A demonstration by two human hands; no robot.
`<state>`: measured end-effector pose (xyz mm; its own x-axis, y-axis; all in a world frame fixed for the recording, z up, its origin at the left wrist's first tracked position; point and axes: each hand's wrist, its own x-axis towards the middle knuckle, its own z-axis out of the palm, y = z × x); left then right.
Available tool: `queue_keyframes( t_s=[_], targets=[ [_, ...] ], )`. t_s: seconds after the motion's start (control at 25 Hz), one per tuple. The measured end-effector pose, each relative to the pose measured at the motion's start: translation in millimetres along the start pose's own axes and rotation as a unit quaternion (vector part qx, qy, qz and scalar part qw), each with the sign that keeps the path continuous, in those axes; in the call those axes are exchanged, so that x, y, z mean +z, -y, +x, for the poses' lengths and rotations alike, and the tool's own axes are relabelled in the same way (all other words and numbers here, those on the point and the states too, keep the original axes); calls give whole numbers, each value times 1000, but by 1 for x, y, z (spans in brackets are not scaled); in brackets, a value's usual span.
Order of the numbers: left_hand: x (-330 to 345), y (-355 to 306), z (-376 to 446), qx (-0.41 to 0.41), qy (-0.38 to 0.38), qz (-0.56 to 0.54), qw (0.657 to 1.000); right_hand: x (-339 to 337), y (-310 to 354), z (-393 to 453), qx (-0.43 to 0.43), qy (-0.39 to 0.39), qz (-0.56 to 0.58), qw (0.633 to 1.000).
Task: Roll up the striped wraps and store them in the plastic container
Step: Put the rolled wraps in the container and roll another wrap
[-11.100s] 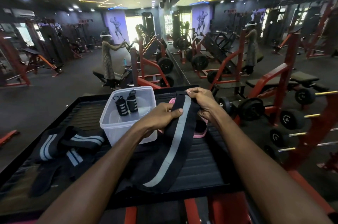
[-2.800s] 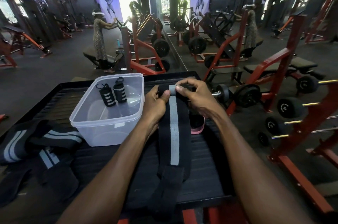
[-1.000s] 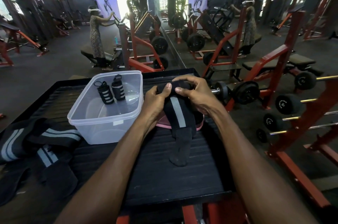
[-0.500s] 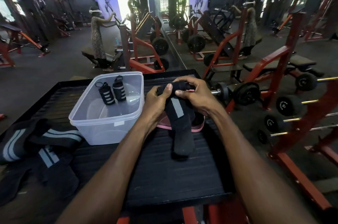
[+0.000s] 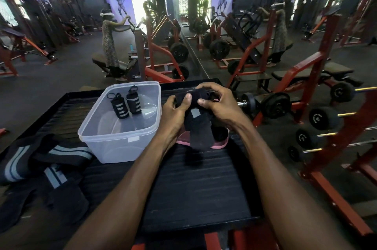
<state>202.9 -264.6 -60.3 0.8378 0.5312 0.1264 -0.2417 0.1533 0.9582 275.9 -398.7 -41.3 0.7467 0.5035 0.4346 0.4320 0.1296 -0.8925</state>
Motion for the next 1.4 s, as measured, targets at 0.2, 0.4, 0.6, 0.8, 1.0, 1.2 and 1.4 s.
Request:
queue_keyframes(
  t_s=[0.2,0.4,0.6,0.8,1.0,1.2,1.4],
  targets=[
    [-3,-2,-4,52,16,77,996,1,-3,1,84,0,44,996],
    [2,-4,-5,2,43,31,999,-3,-5,1,1,-9,-15,1000],
    [3,-4,-3,-56,25,-41,997,1,-3,0,6,25,26,999],
    [2,-3,-5,-25,26,31,999,1,-8,2,56,2,17,998],
    [5,-5,-7,-36,37,-40,998,1,-3,0,10,-3,9,1000],
    [9,-5,-8,-69,35,-54,996,4,-3,1,60,6,73,996],
    [5,-1,-4,-16,24,8,1000,9,-5,3,150,17,89,985]
  ],
)
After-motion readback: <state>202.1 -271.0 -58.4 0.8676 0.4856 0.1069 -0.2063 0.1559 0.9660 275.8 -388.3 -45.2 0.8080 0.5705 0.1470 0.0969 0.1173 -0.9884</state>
